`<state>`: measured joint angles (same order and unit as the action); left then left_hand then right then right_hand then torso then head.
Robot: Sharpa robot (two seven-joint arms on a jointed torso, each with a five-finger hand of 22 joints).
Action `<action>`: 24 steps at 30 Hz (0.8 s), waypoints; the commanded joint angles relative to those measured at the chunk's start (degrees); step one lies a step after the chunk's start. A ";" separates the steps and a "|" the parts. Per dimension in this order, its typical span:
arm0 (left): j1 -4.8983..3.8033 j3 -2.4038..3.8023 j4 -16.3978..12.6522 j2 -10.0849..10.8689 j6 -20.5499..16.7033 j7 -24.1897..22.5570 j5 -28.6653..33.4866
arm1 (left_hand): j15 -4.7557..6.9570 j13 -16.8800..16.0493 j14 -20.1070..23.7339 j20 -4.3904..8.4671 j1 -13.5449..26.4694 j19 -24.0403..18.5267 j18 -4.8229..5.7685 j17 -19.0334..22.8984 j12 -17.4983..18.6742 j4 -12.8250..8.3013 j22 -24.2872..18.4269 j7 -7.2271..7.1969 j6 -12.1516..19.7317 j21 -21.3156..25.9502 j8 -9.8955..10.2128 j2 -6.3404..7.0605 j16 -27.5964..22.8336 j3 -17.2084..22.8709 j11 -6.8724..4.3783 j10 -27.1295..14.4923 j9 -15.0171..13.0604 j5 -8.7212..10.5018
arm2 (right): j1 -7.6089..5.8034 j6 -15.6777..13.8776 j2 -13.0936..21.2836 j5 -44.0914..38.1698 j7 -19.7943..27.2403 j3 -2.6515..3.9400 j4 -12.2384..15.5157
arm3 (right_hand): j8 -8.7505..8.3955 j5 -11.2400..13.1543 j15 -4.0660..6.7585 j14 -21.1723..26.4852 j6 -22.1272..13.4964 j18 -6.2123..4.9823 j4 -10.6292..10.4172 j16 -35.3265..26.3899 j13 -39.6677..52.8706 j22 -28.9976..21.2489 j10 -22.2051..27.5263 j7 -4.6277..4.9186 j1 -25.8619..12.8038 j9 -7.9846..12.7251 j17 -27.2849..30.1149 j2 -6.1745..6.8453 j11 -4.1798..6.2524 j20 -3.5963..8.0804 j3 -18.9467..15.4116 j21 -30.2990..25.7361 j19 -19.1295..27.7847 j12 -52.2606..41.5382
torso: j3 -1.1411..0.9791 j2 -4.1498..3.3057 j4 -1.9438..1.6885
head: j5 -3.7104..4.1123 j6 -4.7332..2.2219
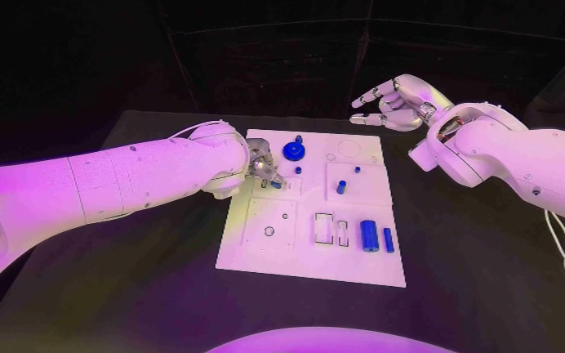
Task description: Assemble the parts on the task board
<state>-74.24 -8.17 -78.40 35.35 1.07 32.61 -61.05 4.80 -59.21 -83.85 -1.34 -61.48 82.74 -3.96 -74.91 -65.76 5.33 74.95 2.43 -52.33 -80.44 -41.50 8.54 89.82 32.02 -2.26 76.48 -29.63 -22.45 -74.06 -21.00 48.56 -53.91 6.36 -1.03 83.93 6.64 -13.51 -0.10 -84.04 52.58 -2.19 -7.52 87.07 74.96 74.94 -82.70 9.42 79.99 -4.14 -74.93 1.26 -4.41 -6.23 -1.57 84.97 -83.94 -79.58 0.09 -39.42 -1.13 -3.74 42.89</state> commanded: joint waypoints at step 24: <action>0.14 -0.16 1.63 -1.25 1.49 0.25 -0.41 | 1.06 -1.03 -6.15 0.68 8.40 0.65 0.79 -15.09 -1.41 -2.72 0.81 -1.50 -1.51 -0.45 -1.07 0.19 0.18 1.35 -0.60 0.97 -0.24 0.09 | -0.12 0.53 -0.02 0.12 0.23 0.04 0.09 | 0.24 -0.27 0.25 -4.52 -0.14 -0.26 0.31 -0.25 6.08 3.44 -0.02 -0.06 -0.03 0.08 -9.08 -0.76 0.12 0.36 -0.15 -0.38 -0.74 0.08 | -0.02 0.03 0.01 | 0.20 0.18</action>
<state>-74.09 -8.30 -76.85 34.20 1.43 32.62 -61.17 5.32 -60.20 -83.95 -0.91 -53.45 83.17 -3.96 -74.91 -66.79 2.68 74.93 1.09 -53.48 -80.66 -42.22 8.83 89.82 33.68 -3.08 77.30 -29.86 -22.68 -74.06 -20.83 48.52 -53.91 6.38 -1.03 83.89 6.64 -13.51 -0.10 -84.04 52.58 -2.19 -7.52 87.07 74.96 74.93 -82.70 9.42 79.98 -4.15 -74.92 1.26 -4.40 -6.23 -1.57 84.97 -83.94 -79.58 0.10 -39.42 -1.09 -3.61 43.09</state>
